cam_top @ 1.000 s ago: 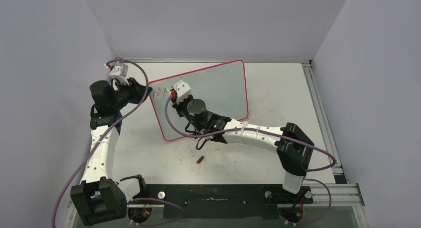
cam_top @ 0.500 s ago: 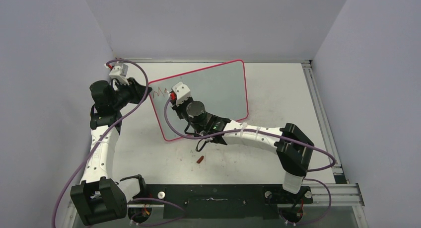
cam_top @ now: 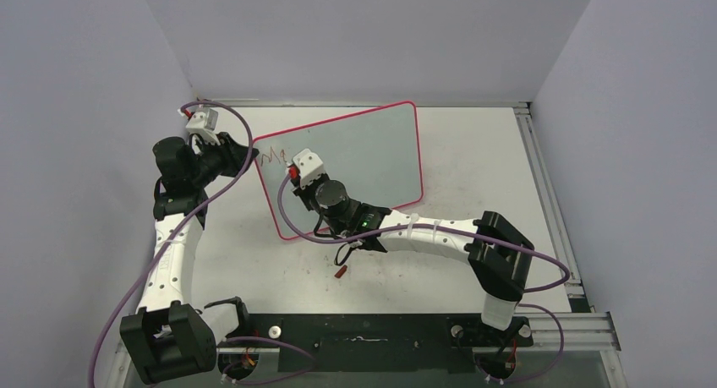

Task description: Write a sentence on the whiteboard

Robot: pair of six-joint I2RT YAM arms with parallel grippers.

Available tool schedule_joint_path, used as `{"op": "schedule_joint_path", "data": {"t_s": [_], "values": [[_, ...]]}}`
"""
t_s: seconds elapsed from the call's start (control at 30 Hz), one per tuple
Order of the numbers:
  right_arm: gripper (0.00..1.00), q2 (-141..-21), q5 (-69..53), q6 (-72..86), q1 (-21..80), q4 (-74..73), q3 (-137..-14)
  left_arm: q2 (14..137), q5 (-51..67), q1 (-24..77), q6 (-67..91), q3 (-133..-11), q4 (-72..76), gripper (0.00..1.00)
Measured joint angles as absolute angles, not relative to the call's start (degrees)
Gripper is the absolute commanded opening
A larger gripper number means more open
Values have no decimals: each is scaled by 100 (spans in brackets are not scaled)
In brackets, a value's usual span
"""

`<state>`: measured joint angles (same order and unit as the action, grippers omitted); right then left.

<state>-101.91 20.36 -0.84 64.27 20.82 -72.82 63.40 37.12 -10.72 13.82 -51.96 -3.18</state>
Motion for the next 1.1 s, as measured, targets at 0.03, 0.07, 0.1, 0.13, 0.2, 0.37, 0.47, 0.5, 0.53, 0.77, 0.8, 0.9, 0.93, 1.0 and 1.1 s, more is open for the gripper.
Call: {"op": "schedule_joint_path", "data": {"t_s": [0.03, 0.07, 0.1, 0.13, 0.2, 0.37, 0.47, 0.5, 0.53, 0.77, 0.8, 0.9, 0.93, 1.0, 1.1], "values": [[5, -10191, 2069, -84, 6427, 2082, -7282, 6340, 3715, -1072, 1385, -5196, -318, 25], [5, -10191, 2104, -84, 6425, 2082, -7282, 6340, 3717, -1070, 1385, -5199, -318, 25], [5, -10191, 2139, -86, 6423, 2082, -7282, 6340, 3721, -1070, 1385, -5196, -320, 26], [5, -10191, 2178, -84, 6420, 2084, -7282, 6340, 3732, -1070, 1385, -5196, -320, 25], [5, -10191, 2235, -89, 6418, 2086, -7282, 6340, 3754, -1070, 1385, -5199, -320, 25], [5, -10191, 2311, -110, 6418, 2115, -7282, 6340, 3760, -1070, 1387, -5199, -320, 25], [5, -10191, 2324, -134, 6418, 2145, -7288, 6340, 3760, -1070, 1387, -5196, -320, 25], [5, -10191, 2327, -143, 6418, 2150, -7297, 6340, 3760, -1070, 1387, -5199, -322, 25], [5, -10191, 2331, -156, 6418, 2161, -7303, 6340, 3760, -1070, 1387, -5199, -320, 25], [5, -10191, 2410, -248, 6416, 2231, -7509, 6340, 3760, -1070, 1387, -5199, -325, 25], [5, -10193, 2423, -257, 6416, 2237, -7540, 6340, 3760, -1070, 1387, -5196, -325, 25], [5, -10202, 2445, -272, 6416, 2250, -7609, 6340, 3760, -1070, 1387, -5196, -325, 26], [5, -10202, 2449, -279, 6416, 2248, -7618, 6340, 3760, -1070, 1387, -5199, -327, 30], [5, -10202, 2451, -283, 6416, 2257, -7625, 6340, 3758, -1070, 1385, -5199, -327, 38], [5, -10202, 2445, -283, 6416, 2270, -7625, 6340, 3758, -1072, 1387, -5196, -331, 48]]}}
